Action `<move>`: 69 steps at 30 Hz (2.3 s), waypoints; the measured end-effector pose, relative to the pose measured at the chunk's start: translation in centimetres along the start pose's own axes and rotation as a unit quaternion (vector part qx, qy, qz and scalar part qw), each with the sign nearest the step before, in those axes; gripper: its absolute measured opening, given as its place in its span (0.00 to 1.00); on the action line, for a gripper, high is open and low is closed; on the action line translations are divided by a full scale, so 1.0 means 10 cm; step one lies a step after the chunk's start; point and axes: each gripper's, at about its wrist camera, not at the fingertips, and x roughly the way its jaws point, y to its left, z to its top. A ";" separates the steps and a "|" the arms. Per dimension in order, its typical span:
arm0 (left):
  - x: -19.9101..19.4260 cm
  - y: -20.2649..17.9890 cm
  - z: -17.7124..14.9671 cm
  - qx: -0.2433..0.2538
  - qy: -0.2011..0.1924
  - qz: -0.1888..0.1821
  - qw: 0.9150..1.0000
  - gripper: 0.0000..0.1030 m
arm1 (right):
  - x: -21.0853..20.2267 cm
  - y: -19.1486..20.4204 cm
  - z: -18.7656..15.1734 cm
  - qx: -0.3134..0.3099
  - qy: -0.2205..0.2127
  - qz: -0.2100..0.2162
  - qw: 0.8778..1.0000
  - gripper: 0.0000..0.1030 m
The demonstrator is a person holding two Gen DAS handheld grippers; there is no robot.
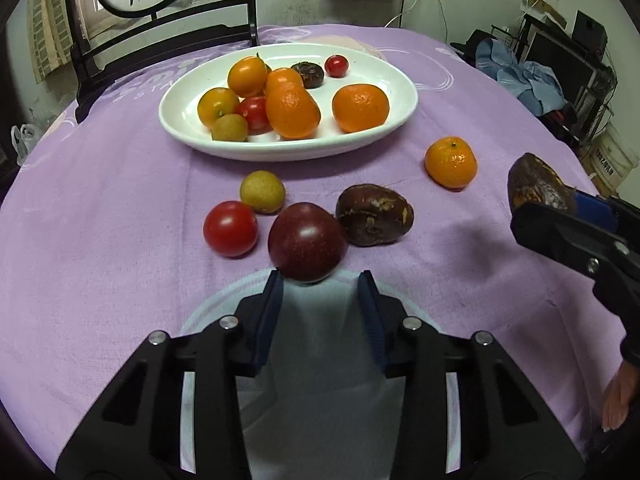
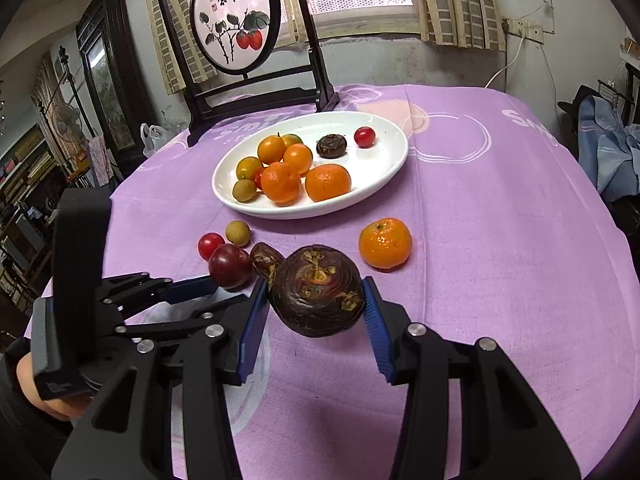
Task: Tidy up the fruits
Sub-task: 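Grasp a dark red plum with the left tool while the right tool grasps a brown fruit, then lower the plum and brown fruit onto the white plate and open both tools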
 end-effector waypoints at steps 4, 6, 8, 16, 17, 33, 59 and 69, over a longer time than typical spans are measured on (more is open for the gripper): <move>0.06 0.03 0.09 -0.015 0.001 0.007 1.000 0.42 | 0.01 0.03 -0.01 -0.002 0.004 0.009 1.000 0.45; 0.08 0.04 0.12 -0.018 0.001 0.008 1.000 0.45 | 0.02 0.04 -0.01 -0.003 0.005 0.010 1.000 0.45; 0.09 0.07 0.14 -0.020 0.000 0.009 1.000 0.46 | 0.02 0.04 -0.01 -0.003 0.006 0.009 1.000 0.45; 0.13 0.10 0.20 -0.012 -0.013 0.010 1.000 0.40 | 0.06 0.05 -0.02 -0.006 0.012 0.010 1.000 0.45; 0.13 0.09 0.20 -0.010 -0.013 0.010 1.000 0.40 | 0.06 0.05 -0.02 -0.006 0.012 0.009 1.000 0.45; -0.56 0.19 0.49 0.006 -0.077 -0.009 0.997 0.39 | -0.20 0.13 0.26 -0.005 -0.083 0.031 0.996 0.46; 0.21 0.59 1.34 -0.059 -0.050 0.024 0.997 0.69 | 1.02 -0.34 1.07 0.097 0.012 0.037 0.995 0.50; -0.40 0.63 1.00 -0.079 -0.088 0.011 0.993 0.78 | 0.44 -0.46 0.65 0.111 -0.012 0.050 0.992 0.55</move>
